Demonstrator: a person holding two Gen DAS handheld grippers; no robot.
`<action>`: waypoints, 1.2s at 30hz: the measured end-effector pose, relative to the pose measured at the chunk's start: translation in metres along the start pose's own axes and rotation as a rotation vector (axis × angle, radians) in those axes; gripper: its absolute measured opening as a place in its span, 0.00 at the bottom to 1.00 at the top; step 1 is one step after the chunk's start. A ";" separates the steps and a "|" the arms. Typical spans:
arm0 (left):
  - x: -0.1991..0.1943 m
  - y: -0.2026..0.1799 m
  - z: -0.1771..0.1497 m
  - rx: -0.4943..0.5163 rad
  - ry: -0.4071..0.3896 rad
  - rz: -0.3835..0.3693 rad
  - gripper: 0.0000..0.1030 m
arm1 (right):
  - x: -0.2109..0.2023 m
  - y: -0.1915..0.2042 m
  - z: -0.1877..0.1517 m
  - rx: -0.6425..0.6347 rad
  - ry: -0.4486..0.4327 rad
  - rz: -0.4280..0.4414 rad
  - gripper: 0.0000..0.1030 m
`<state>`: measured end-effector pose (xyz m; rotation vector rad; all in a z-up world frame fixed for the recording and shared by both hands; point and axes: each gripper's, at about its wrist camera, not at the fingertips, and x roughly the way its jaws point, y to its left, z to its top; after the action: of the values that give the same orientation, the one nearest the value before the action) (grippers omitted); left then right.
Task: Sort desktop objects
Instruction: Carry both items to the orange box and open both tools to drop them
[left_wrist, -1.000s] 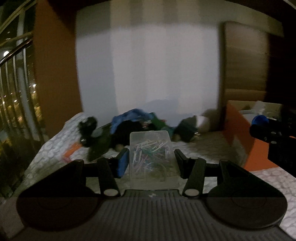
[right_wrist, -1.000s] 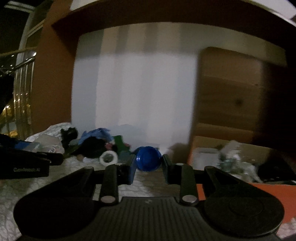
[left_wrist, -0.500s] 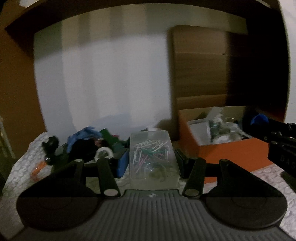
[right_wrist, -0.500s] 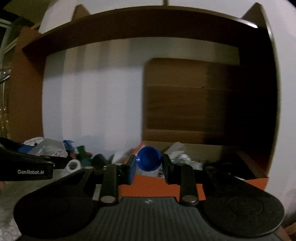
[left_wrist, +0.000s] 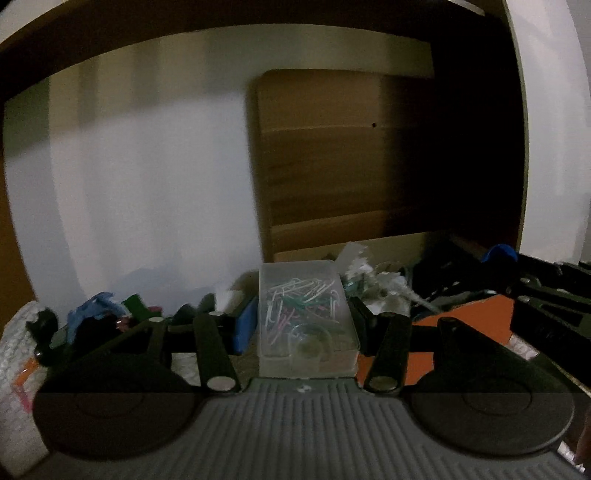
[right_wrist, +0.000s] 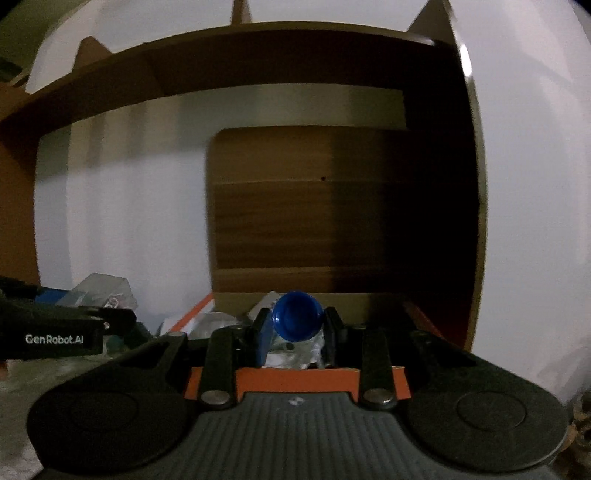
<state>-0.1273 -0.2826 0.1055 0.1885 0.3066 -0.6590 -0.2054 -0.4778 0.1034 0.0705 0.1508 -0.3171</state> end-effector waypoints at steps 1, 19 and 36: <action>0.003 -0.002 0.002 0.002 -0.004 -0.005 0.51 | 0.002 -0.003 0.000 0.003 0.002 -0.005 0.26; 0.096 -0.022 0.018 0.011 0.016 -0.025 0.51 | 0.091 -0.025 -0.002 0.085 0.058 -0.061 0.26; 0.112 -0.014 0.012 0.015 0.052 -0.035 0.79 | 0.128 -0.026 -0.020 0.130 0.134 -0.126 0.54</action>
<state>-0.0498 -0.3601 0.0778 0.2157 0.3560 -0.6918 -0.0964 -0.5398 0.0620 0.2113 0.2686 -0.4481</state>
